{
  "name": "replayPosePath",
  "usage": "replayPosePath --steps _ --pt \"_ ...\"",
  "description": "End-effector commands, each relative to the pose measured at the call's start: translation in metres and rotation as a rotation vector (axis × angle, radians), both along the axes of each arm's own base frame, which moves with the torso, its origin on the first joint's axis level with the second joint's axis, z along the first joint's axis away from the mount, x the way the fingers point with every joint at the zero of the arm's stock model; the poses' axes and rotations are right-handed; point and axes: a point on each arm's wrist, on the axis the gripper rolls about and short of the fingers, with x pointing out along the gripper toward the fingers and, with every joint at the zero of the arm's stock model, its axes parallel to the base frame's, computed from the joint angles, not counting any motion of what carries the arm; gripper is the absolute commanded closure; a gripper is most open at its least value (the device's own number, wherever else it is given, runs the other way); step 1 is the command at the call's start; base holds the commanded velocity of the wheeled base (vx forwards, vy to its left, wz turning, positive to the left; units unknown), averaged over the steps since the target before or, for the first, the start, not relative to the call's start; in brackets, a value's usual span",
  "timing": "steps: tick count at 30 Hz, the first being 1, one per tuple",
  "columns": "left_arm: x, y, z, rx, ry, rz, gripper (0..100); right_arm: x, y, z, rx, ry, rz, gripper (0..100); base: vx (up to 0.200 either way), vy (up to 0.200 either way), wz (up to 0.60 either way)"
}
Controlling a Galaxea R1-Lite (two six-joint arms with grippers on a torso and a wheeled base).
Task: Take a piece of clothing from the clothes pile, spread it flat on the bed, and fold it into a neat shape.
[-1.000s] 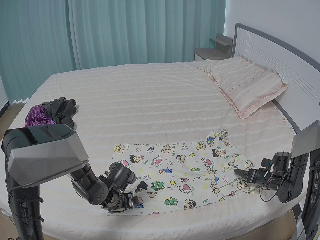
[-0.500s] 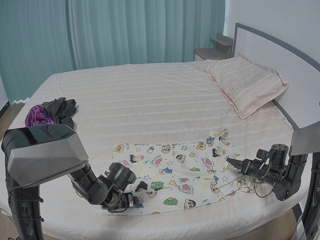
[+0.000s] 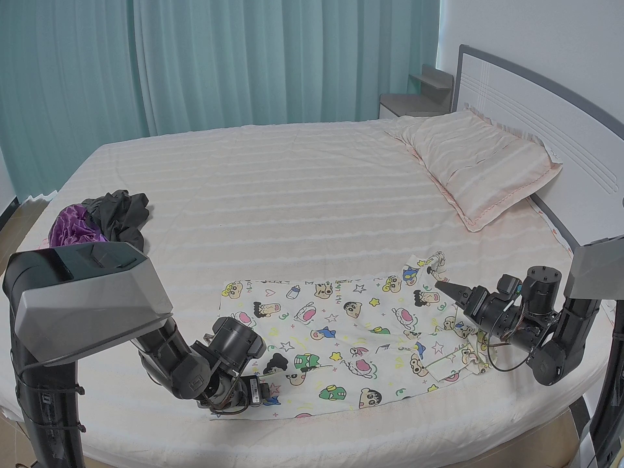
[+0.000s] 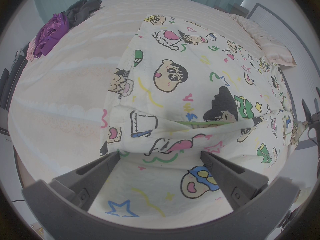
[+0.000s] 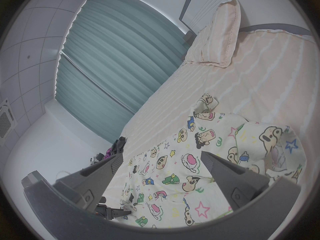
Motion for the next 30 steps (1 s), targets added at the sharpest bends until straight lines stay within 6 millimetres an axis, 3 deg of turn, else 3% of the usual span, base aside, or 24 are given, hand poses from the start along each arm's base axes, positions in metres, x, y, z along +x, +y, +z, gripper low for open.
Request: replayPosePath --steps 1,6,14,23,30 --pt "0.000 0.000 0.000 0.000 -0.002 0.000 0 0.002 0.001 0.008 0.012 -0.039 0.001 0 0.000 0.000 0.00" --pt "0.000 0.000 0.000 0.003 -0.001 0.000 0 0.004 -0.004 0.020 0.019 -0.078 -0.019 0 0.000 0.000 0.00" --pt "0.000 -0.001 -0.001 0.006 0.001 -0.006 0 0.011 -0.049 0.031 0.006 -0.100 -0.167 0 0.000 0.000 0.00" --pt "-0.001 -0.003 -0.002 0.012 0.001 -0.012 0 0.013 -0.097 0.024 0.011 -0.080 -0.260 0 0.000 0.000 0.00" --pt "-0.001 -0.004 -0.002 0.012 0.001 -0.012 0 0.014 -0.129 0.002 -0.006 -0.028 -0.336 0 0.000 0.000 0.00"
